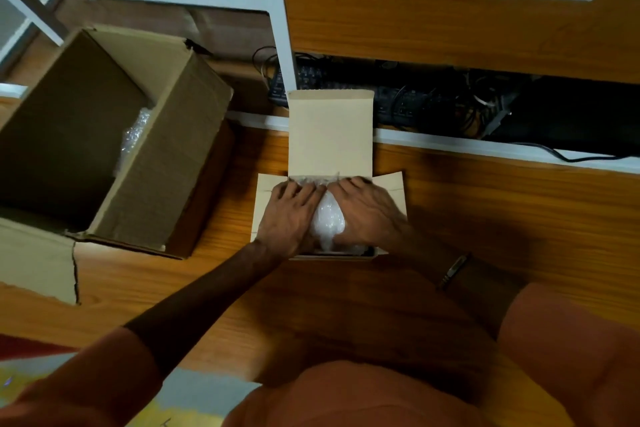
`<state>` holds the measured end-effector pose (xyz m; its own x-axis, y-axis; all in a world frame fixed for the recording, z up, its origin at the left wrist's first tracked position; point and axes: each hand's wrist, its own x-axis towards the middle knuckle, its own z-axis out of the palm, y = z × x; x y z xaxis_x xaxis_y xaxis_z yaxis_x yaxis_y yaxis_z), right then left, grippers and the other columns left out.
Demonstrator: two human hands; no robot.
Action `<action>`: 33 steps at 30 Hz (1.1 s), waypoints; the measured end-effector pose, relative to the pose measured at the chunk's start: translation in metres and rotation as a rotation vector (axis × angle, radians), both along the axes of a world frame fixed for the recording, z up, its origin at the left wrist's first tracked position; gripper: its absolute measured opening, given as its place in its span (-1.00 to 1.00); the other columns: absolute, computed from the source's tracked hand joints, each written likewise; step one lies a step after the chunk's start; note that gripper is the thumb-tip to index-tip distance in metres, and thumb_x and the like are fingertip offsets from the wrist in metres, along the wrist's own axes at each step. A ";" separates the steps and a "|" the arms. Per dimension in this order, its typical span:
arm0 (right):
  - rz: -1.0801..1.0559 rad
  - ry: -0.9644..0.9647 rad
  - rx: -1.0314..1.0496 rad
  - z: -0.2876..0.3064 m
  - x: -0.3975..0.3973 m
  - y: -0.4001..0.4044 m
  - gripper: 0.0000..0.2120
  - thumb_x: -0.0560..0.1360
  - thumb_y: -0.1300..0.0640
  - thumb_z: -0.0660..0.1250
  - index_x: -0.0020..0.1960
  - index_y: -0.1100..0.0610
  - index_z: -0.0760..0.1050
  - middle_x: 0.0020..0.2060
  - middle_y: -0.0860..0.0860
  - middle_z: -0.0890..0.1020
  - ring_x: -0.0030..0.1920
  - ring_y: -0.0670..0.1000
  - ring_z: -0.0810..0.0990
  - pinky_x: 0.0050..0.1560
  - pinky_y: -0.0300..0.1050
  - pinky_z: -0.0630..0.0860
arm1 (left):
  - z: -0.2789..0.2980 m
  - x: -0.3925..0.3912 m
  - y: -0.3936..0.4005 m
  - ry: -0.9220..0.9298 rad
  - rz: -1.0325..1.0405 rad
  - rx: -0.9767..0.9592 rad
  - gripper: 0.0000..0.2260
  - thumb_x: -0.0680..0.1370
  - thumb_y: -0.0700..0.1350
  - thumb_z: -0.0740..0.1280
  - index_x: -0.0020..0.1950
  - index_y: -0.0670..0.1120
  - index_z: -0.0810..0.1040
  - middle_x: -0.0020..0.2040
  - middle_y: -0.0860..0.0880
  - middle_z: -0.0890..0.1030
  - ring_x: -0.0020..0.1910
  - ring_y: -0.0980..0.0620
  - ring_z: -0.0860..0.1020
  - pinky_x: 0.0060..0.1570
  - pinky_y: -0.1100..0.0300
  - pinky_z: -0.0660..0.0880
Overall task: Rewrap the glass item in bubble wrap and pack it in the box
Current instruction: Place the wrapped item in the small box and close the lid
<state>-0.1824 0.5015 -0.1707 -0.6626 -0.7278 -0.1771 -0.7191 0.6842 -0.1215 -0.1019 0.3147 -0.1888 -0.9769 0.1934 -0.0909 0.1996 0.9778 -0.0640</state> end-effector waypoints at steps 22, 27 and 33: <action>-0.042 -0.398 0.032 0.057 -0.004 0.016 -0.11 0.45 -0.16 0.58 0.65 0.00 0.27 0.58 0.02 0.41 0.52 0.10 0.42 0.47 -0.01 0.40 | 0.038 0.013 0.014 -0.177 0.041 0.071 -0.01 0.52 0.23 0.49 0.72 -0.18 0.03 0.68 -0.22 0.23 0.63 -0.24 0.25 0.63 -0.12 0.16; 0.001 -0.285 -0.007 0.107 -0.030 0.002 -0.67 0.53 0.12 0.44 0.29 0.01 0.63 0.20 0.01 0.69 0.20 0.05 0.65 0.16 -0.06 0.59 | 0.083 0.029 -0.008 -0.103 0.031 0.052 -0.26 0.67 0.24 0.27 0.73 -0.05 0.10 0.70 -0.12 0.22 0.69 -0.14 0.16 0.67 -0.24 -0.10; 0.112 -0.205 -0.160 0.178 -0.036 -0.064 -0.69 0.60 0.10 0.44 0.33 0.00 0.62 0.17 -0.06 0.68 0.15 -0.06 0.64 0.17 -0.05 0.60 | 0.172 0.052 -0.084 0.208 0.114 0.176 -0.53 0.65 0.14 0.30 0.52 0.00 0.48 0.52 -0.12 0.48 0.55 -0.15 0.39 0.64 -0.23 0.03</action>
<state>-0.2182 0.4372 0.0072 -0.5385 -0.8239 -0.1766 -0.7383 0.5624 -0.3723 -0.0503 0.2305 -0.0169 -0.9873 0.0764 0.1390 0.0882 0.9929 0.0804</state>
